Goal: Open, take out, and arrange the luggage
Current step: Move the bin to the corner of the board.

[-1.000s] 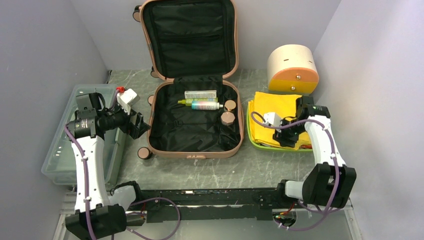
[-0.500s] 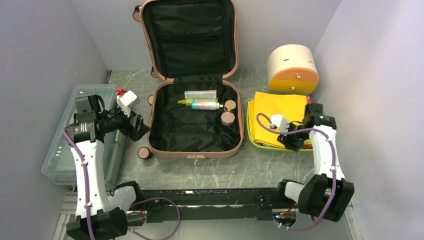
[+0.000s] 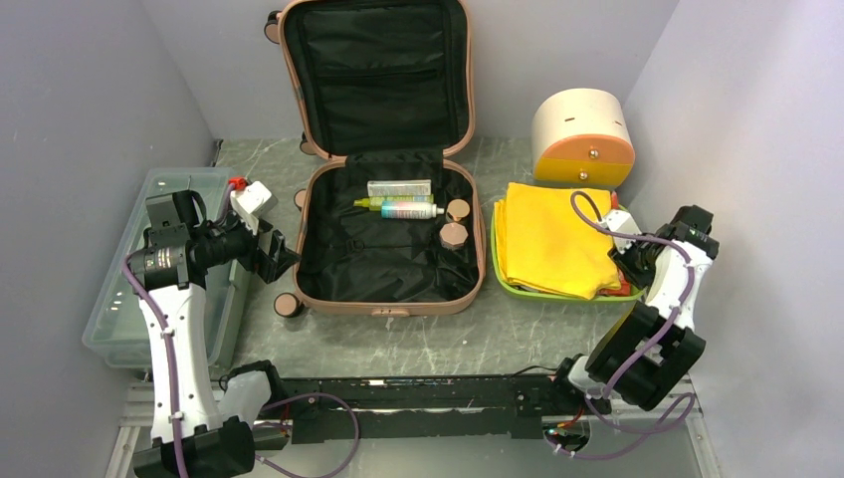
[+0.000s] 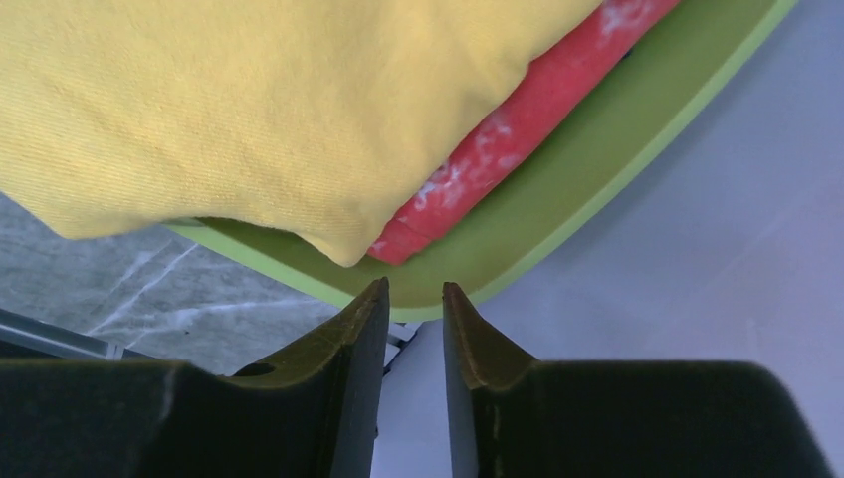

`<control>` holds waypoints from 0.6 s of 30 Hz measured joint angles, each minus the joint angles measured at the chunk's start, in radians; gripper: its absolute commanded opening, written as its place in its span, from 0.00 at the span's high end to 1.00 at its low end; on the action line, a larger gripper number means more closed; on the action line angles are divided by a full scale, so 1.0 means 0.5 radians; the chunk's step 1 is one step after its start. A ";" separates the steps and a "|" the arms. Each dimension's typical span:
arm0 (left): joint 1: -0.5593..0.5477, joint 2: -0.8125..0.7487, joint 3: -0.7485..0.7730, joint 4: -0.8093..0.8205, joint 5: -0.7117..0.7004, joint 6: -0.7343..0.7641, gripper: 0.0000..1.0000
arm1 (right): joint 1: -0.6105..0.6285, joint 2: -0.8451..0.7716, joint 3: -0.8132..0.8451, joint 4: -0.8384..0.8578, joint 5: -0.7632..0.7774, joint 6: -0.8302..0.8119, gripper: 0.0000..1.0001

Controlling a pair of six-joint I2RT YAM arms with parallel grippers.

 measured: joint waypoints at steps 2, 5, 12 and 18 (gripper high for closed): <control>0.000 0.000 0.000 -0.001 0.008 -0.001 0.00 | -0.034 0.024 -0.060 0.034 0.021 -0.025 0.76; 0.000 0.000 0.000 0.001 0.020 -0.002 0.01 | -0.042 0.036 -0.155 0.091 0.059 -0.047 0.78; 0.000 -0.002 0.000 0.005 0.037 -0.004 0.01 | -0.045 0.142 -0.243 0.211 0.115 -0.093 0.93; 0.000 -0.006 0.000 0.005 0.038 -0.004 0.01 | -0.043 0.162 -0.311 0.201 0.156 -0.265 1.00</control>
